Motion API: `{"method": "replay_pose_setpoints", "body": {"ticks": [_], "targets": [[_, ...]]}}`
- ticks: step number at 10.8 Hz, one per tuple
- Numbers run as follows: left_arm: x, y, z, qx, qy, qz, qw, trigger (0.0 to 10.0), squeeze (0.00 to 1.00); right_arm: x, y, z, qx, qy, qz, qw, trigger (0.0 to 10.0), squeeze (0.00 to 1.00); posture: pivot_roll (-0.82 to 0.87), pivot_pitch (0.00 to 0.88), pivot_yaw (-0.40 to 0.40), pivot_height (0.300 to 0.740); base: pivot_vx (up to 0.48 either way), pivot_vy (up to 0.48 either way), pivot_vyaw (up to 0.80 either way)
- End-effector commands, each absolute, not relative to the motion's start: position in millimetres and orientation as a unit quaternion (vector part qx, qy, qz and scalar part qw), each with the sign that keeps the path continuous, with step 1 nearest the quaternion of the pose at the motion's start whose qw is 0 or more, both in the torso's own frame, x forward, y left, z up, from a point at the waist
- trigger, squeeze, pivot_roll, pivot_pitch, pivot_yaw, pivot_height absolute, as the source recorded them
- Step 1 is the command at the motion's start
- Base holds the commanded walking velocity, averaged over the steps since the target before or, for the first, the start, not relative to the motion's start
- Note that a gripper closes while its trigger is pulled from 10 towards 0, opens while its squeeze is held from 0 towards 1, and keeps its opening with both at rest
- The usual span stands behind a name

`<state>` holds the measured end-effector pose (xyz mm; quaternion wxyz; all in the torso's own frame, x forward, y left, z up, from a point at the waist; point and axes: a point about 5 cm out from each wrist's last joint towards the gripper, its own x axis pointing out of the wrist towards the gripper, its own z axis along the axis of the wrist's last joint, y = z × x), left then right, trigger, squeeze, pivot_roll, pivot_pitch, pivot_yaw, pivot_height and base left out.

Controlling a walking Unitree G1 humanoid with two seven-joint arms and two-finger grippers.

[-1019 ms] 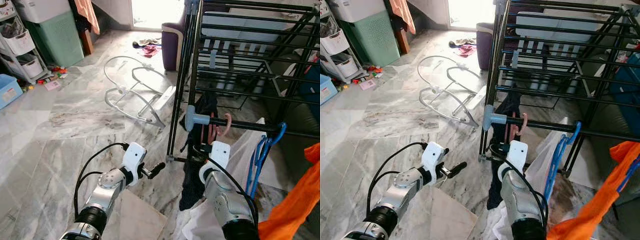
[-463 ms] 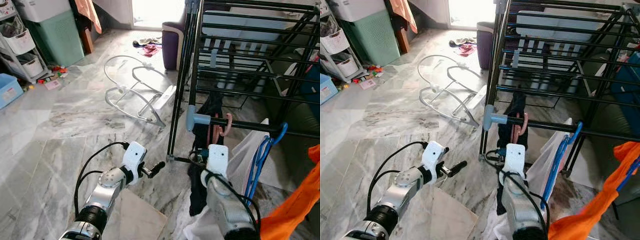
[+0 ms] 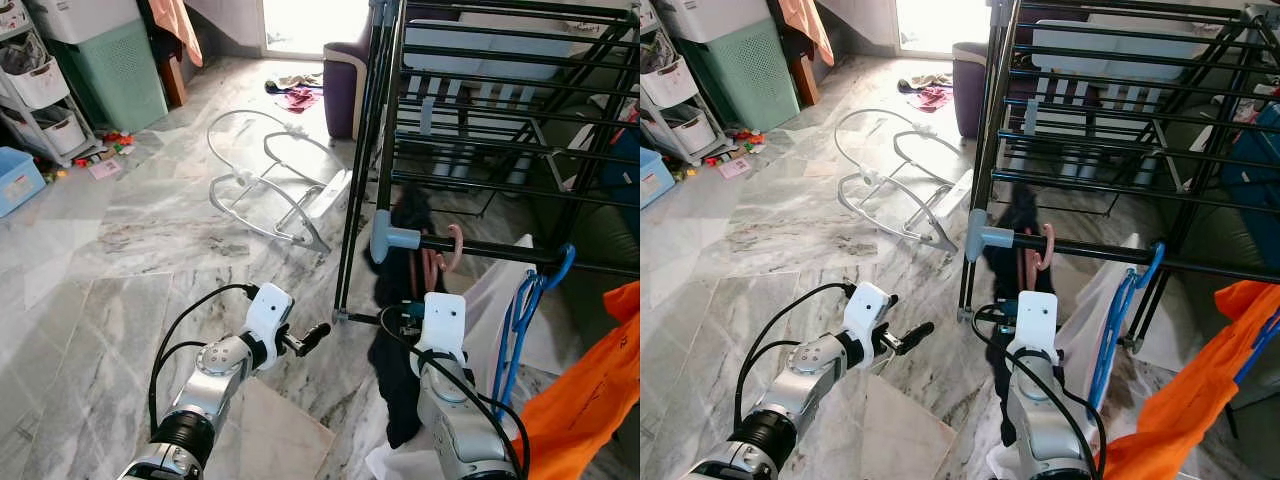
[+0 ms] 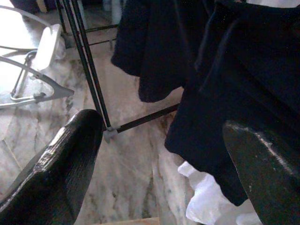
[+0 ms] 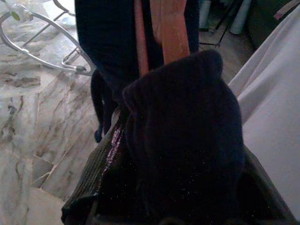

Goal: Hang hanger

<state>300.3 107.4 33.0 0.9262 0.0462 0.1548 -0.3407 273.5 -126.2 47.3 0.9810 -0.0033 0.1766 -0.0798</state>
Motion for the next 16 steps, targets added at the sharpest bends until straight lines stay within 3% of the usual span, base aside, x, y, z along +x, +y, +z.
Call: {"method": "replay_pose_setpoints", "body": {"ticks": [1,3,4,8,9,14,15,16], "targets": [[299.9,106.0,33.0,0.055,0.156,-0.349,0.923,10.0,0.00,273.9,-117.2,52.4,0.011,0.165,-0.072,0.984,10.0,1.00,-0.02,0.074,0.002,0.740,0.000,0.000,0.00],[300.0,105.4,33.3,0.056,0.156,-0.349,0.922,10.0,0.00,272.9,-113.4,49.6,0.014,0.173,-0.059,0.983,10.0,1.00,-0.02,0.074,0.000,0.740,0.000,0.000,0.00],[299.9,105.3,33.4,0.056,0.155,-0.348,0.923,10.0,0.00,271.8,-112.2,47.0,0.009,0.179,-0.051,0.983,10.0,0.00,-0.02,0.074,-0.001,0.740,0.000,0.000,0.00],[300.3,104.8,34.3,0.056,0.155,-0.348,0.923,10.0,0.00,272.1,-111.3,46.2,0.007,0.180,-0.048,0.982,10.0,0.00,-0.02,0.082,-0.001,0.740,0.000,0.000,0.00],[300.4,105.0,34.2,0.057,0.155,-0.348,0.923,10.0,0.00,271.3,-110.7,46.4,0.018,0.177,-0.045,0.983,10.0,1.00,-0.02,0.083,-0.001,0.740,0.000,0.000,0.00],[300.5,105.0,34.2,0.059,0.156,-0.348,0.923,10.0,0.00,269.0,-111.5,41.7,0.002,0.187,-0.047,0.981,10.0,0.98,-0.02,0.084,0.003,0.740,0.000,0.000,0.00],[300.3,105.2,33.8,0.061,0.156,-0.348,0.922,10.0,0.00,268.2,-106.6,39.4,-0.003,0.191,-0.030,0.981,10.0,0.00,-0.02,0.086,0.003,0.740,0.000,0.000,0.00],[300.4,105.6,33.8,0.061,0.156,-0.347,0.923,10.0,0.00,267.6,-105.1,38.9,-0.023,0.190,-0.026,0.981,10.0,0.00,-0.02,0.086,0.004,0.740,0.000,0.000,0.00]]}}
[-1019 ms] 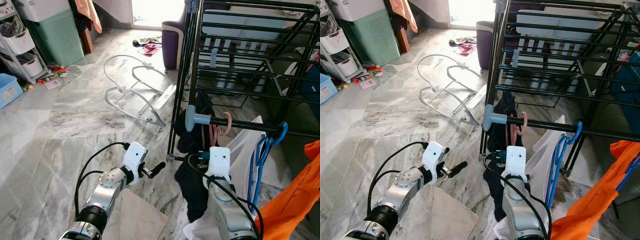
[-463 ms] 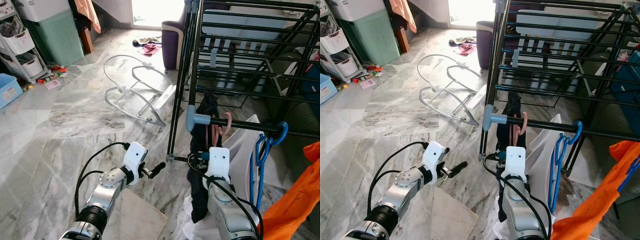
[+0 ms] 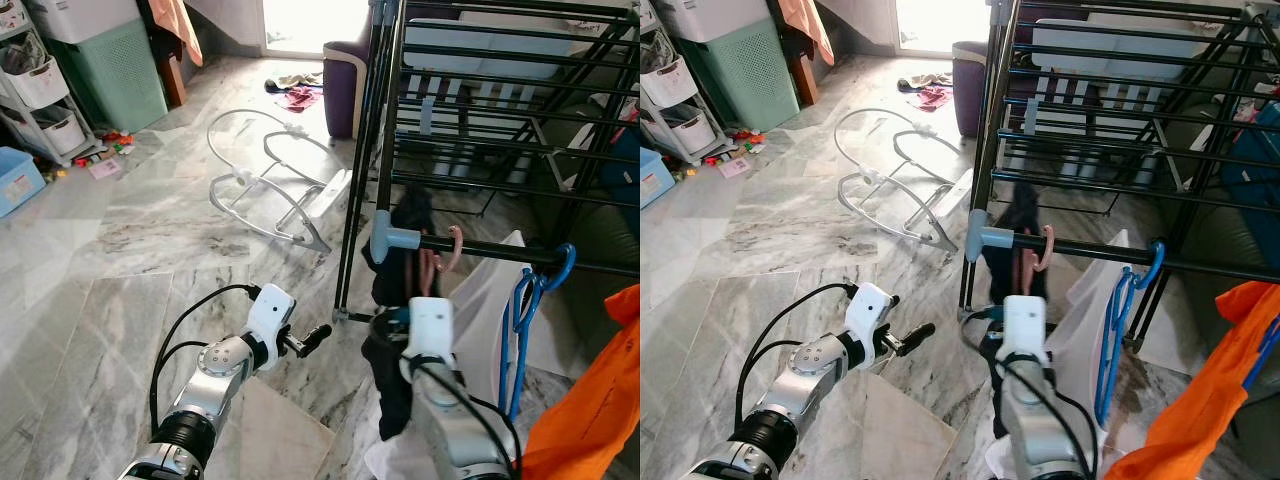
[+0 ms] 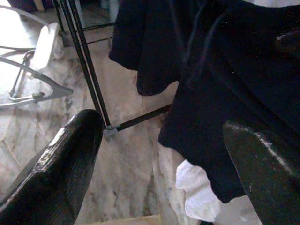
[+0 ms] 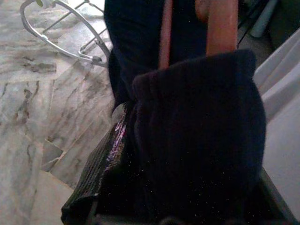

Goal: Hang hanger

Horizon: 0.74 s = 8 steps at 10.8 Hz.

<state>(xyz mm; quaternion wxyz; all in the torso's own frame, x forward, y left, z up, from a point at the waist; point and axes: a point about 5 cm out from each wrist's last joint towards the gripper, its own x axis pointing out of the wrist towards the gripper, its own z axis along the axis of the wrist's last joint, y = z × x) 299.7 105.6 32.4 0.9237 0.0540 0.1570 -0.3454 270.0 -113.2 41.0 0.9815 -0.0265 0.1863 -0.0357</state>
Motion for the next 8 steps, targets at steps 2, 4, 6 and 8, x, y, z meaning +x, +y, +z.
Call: {"method": "replay_pose_setpoints", "body": {"ticks": [2,4,6,8], "targets": [[300.4,105.5,33.7,0.062,0.156,-0.347,0.923,10.0,0.00,266.2,-109.3,34.8,-0.022,0.196,-0.038,0.980,10.0,0.00,-0.02,0.087,0.004,0.740,0.000,0.000,0.00],[300.7,105.1,33.7,0.062,0.157,-0.348,0.922,10.0,0.00,266.4,-109.1,34.3,-0.017,0.195,-0.038,0.980,0.0,0.00,-0.02,0.088,0.006,0.740,0.000,0.000,0.00],[300.3,105.4,33.4,0.063,0.157,-0.348,0.922,10.0,0.00,266.3,-107.8,33.8,-0.017,0.196,-0.038,0.980,4.0,0.00,-0.02,0.090,0.006,0.740,0.000,0.000,0.00],[299.9,105.8,32.9,0.063,0.158,-0.349,0.921,10.0,0.00,266.7,-107.9,32.9,-0.007,0.199,-0.042,0.979,10.0,0.39,-0.02,0.091,0.008,0.740,0.000,0.000,0.00]]}}
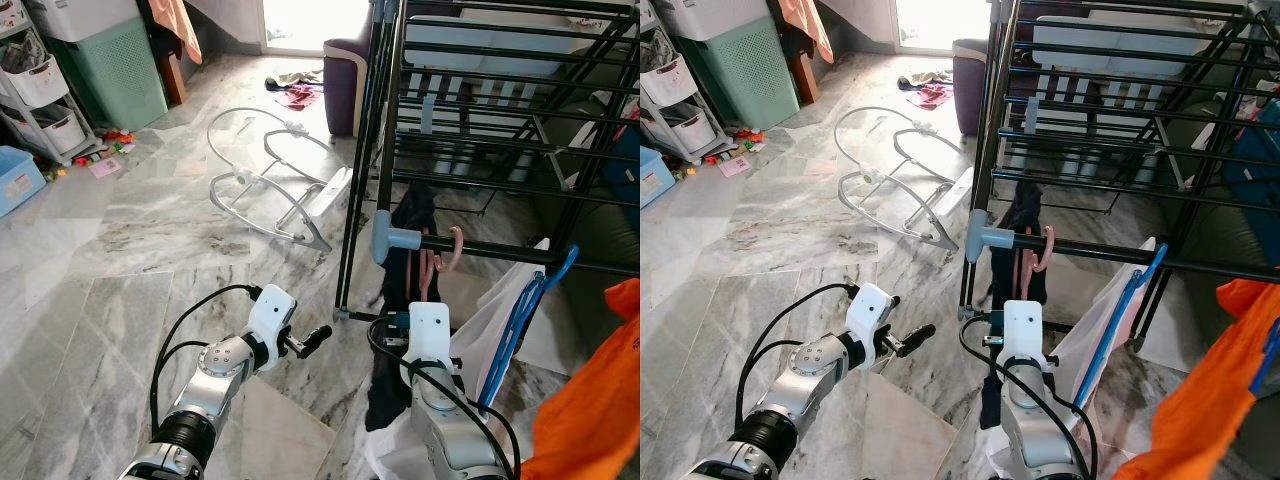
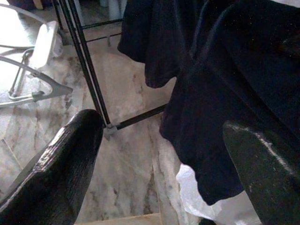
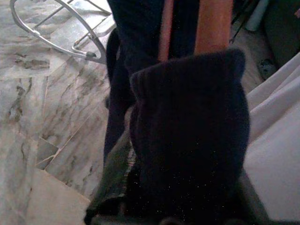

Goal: Hang hanger

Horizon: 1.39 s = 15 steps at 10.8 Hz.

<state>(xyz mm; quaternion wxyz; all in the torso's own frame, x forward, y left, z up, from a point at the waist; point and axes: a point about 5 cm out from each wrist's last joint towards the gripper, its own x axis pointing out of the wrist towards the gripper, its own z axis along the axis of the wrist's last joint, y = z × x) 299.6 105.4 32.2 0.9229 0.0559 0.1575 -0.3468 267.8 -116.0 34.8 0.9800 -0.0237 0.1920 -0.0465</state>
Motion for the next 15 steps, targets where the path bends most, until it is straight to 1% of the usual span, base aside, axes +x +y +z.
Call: {"method": "replay_pose_setpoints", "body": {"ticks": [1,5,7,10,13,15], "targets": [[299.7,106.1,32.7,0.064,0.159,-0.350,0.921,10.0,0.00,266.6,-106.7,33.3,-0.002,0.198,-0.040,0.979,10.0,1.00,-0.02,0.092,0.009,0.740,0.000,0.000,0.00],[299.1,107.4,32.5,0.066,0.159,-0.353,0.919,10.0,0.00,263.0,-111.5,37.5,-0.007,0.195,-0.061,0.979,10.0,1.00,-0.02,0.093,0.016,0.740,0.000,0.000,0.00],[299.7,107.7,32.8,0.071,0.162,-0.359,0.917,10.0,0.00,258.1,-109.9,44.1,0.006,0.194,-0.058,0.979,10.0,1.00,-0.03,0.092,0.028,0.740,0.000,0.000,0.00],[302.1,105.5,34.0,0.074,0.162,-0.362,0.915,10.0,0.00,248.9,-114.0,38.4,0.013,0.213,-0.066,0.975,10.0,1.00,-0.04,0.085,0.038,0.740,0.000,0.000,0.00],[304.4,99.3,36.3,0.072,0.158,-0.371,0.912,10.0,0.00,245.5,-122.9,41.9,-0.010,0.203,-0.097,0.974,10.0,1.00,-0.07,0.078,0.055,0.740,0.000,0.000,0.00],[306.6,94.9,37.8,0.073,0.156,-0.376,0.910,10.0,0.00,236.0,-124.6,35.9,-0.026,0.195,-0.108,0.975,10.0,1.00,-0.08,0.075,0.064,0.740,0.000,0.000,0.00]]}}
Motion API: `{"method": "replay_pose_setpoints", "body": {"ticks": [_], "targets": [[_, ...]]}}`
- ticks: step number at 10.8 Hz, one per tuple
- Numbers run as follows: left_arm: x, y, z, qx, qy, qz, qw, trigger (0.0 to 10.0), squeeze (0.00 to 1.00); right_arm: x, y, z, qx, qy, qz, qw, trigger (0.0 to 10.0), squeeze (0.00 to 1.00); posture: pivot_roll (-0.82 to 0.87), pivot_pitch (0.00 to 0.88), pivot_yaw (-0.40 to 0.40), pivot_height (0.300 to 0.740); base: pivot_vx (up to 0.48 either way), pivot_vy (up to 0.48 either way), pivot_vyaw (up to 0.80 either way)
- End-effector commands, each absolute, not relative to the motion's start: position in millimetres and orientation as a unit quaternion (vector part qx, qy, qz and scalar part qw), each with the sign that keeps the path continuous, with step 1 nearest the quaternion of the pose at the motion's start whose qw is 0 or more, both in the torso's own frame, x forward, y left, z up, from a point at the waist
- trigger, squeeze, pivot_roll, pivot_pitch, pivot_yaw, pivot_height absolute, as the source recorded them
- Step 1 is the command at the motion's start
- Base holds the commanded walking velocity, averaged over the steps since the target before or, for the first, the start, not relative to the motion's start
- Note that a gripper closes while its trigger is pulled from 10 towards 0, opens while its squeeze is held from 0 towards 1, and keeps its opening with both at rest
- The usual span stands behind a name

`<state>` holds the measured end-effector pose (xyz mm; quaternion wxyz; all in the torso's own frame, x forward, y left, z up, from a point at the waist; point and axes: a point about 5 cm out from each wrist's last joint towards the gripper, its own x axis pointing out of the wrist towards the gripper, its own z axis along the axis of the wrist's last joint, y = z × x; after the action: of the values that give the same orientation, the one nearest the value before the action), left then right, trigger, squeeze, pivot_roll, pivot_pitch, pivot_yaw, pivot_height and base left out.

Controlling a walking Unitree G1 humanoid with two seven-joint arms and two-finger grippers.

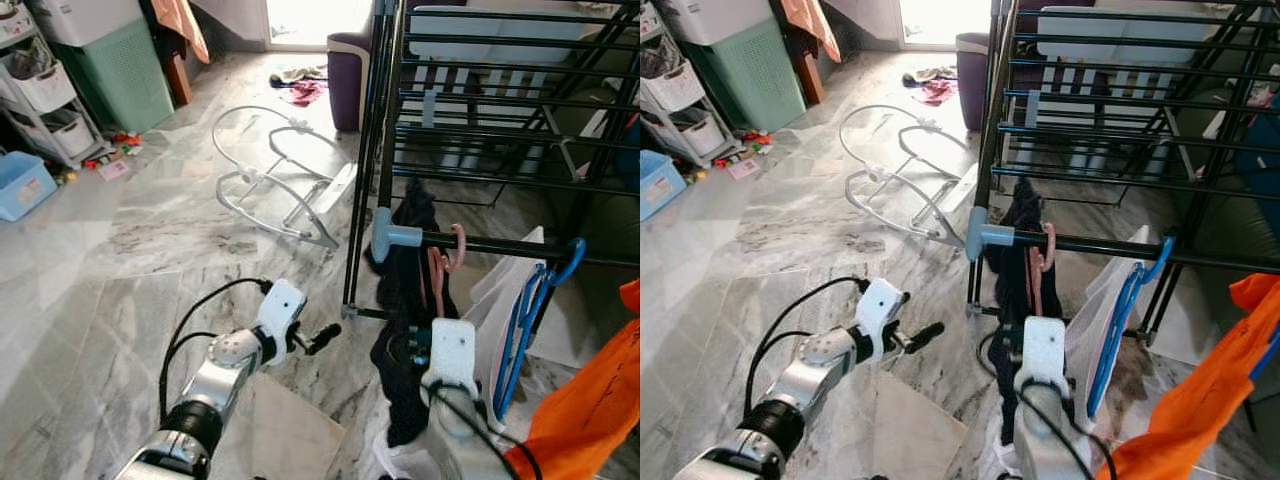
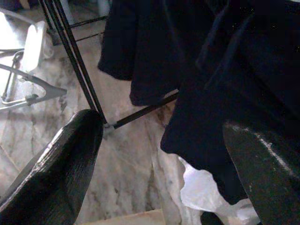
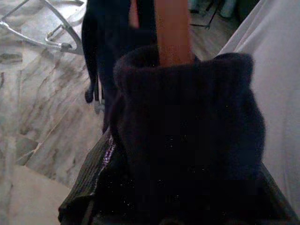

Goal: Hang hanger

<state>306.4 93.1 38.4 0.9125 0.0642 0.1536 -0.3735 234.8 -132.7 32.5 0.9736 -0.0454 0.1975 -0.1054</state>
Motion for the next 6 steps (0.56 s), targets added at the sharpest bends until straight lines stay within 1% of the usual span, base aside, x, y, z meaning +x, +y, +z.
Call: {"method": "replay_pose_setpoints", "body": {"ticks": [1,6], "targets": [[306.6,93.9,37.8,0.074,0.156,-0.377,0.910,10.0,0.00,231.2,-122.7,35.1,-0.042,0.188,-0.096,0.977,10.0,1.00,-0.09,0.076,0.062,0.740,0.000,0.000,0.00],[305.5,95.1,35.9,0.075,0.156,-0.374,0.911,10.0,0.00,216.4,-126.1,37.0,-0.095,0.156,-0.086,0.979,10.0,1.00,-0.09,0.079,0.059,0.740,0.000,0.000,0.00]]}}
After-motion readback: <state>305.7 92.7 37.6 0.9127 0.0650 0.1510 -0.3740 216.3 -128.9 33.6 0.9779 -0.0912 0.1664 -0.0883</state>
